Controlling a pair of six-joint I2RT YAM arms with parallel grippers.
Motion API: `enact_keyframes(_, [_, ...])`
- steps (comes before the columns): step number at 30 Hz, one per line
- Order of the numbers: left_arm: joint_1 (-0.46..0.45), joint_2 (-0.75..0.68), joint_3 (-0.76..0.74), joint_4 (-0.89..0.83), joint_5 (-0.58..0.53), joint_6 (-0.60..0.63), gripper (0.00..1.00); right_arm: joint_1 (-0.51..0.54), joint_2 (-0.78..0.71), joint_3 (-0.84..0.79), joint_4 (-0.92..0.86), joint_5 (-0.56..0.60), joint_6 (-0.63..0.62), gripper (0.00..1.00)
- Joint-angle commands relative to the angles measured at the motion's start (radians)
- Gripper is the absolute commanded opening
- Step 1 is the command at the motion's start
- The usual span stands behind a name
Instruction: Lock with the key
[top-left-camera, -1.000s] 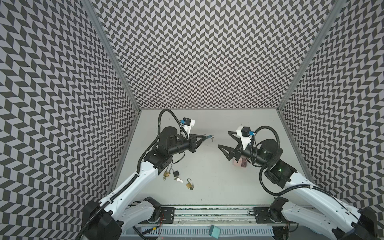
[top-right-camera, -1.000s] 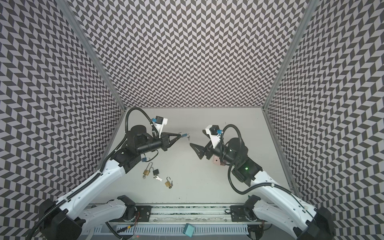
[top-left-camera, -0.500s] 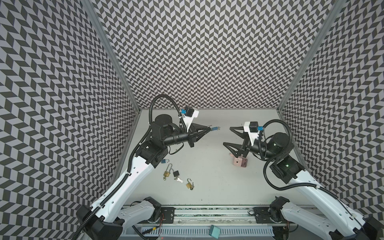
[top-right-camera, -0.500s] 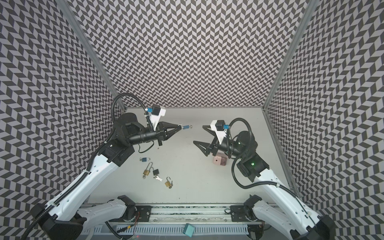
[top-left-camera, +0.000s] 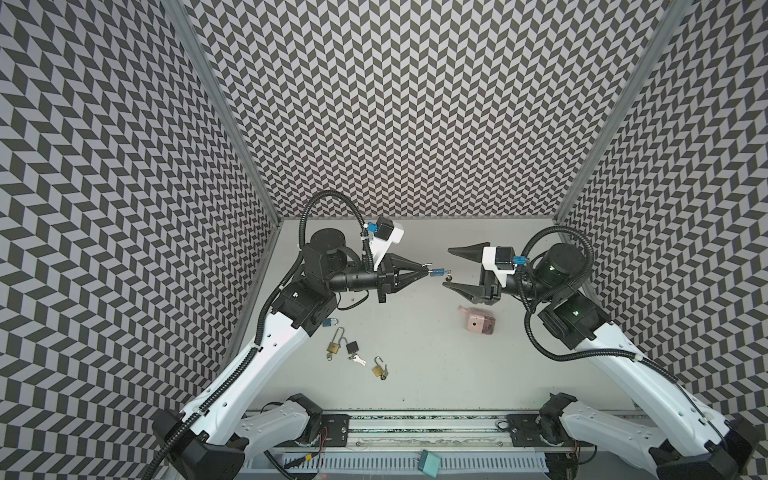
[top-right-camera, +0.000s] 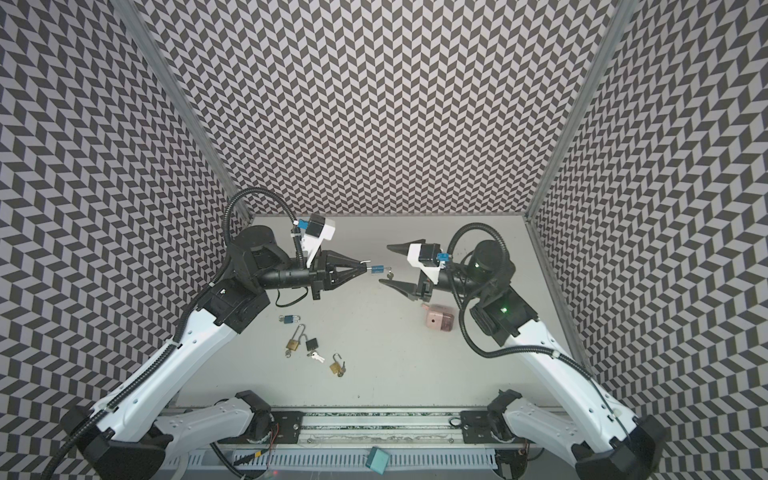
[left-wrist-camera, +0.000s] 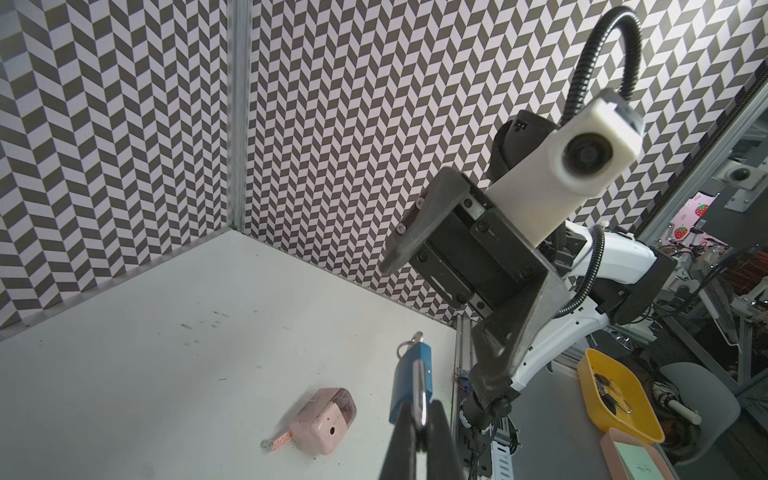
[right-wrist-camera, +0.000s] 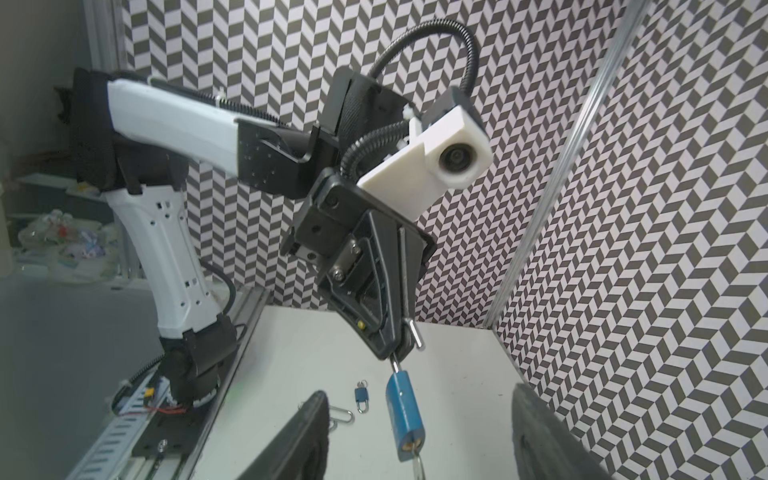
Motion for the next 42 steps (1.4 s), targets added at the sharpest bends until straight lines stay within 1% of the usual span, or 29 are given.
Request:
enact_keyframes(1, [-0.005, -0.022, 0.007, 0.053, 0.042, -0.013, 0.0, 0.019, 0.027, 0.024, -0.05, -0.057, -0.072, 0.59])
enact_keyframes(3, [-0.005, -0.022, -0.004, 0.076, 0.054, -0.026, 0.0, 0.033, 0.039, 0.036, -0.078, -0.058, -0.087, 0.57])
enact_keyframes(8, [-0.006, -0.02, -0.02, 0.099, 0.062, -0.046, 0.0, 0.046, 0.038, 0.031, -0.063, -0.057, -0.079, 0.42])
enact_keyframes(10, [-0.006, -0.024, -0.021, 0.099, 0.058, -0.043, 0.0, 0.046, 0.036, 0.029, -0.056, -0.062, -0.069, 0.38])
enact_keyframes(15, [-0.007, -0.013, -0.029, 0.112, 0.062, -0.054, 0.0, 0.047, 0.015, 0.013, -0.036, -0.05, -0.045, 0.38])
enact_keyframes(19, [-0.01, -0.019, -0.037, 0.12, 0.066, -0.062, 0.0, 0.046, -0.002, -0.007, 0.013, -0.032, -0.017, 0.39])
enact_keyframes(23, [-0.01, -0.021, -0.045, 0.121, 0.065, -0.061, 0.0, 0.047, 0.0, -0.01, 0.049, -0.059, 0.029, 0.39])
enact_keyframes(27, [-0.011, -0.027, -0.048, 0.132, 0.063, -0.072, 0.0, 0.047, -0.001, -0.015, 0.038, -0.059, 0.023, 0.33])
enact_keyframes(31, [-0.011, -0.032, -0.042, 0.127, 0.065, -0.068, 0.0, 0.046, 0.015, -0.002, -0.01, -0.038, -0.001, 0.31])
enact_keyframes(34, [-0.011, -0.032, -0.044, 0.13, 0.067, -0.069, 0.0, 0.047, 0.01, 0.0, -0.02, -0.036, -0.002, 0.26])
enact_keyframes(37, [-0.01, -0.033, -0.049, 0.138, 0.066, -0.076, 0.0, 0.046, 0.005, -0.005, -0.021, -0.028, -0.007, 0.26])
enact_keyframes(42, [-0.011, -0.038, -0.062, 0.148, 0.069, -0.081, 0.0, 0.047, 0.01, -0.001, -0.027, -0.034, -0.005, 0.16])
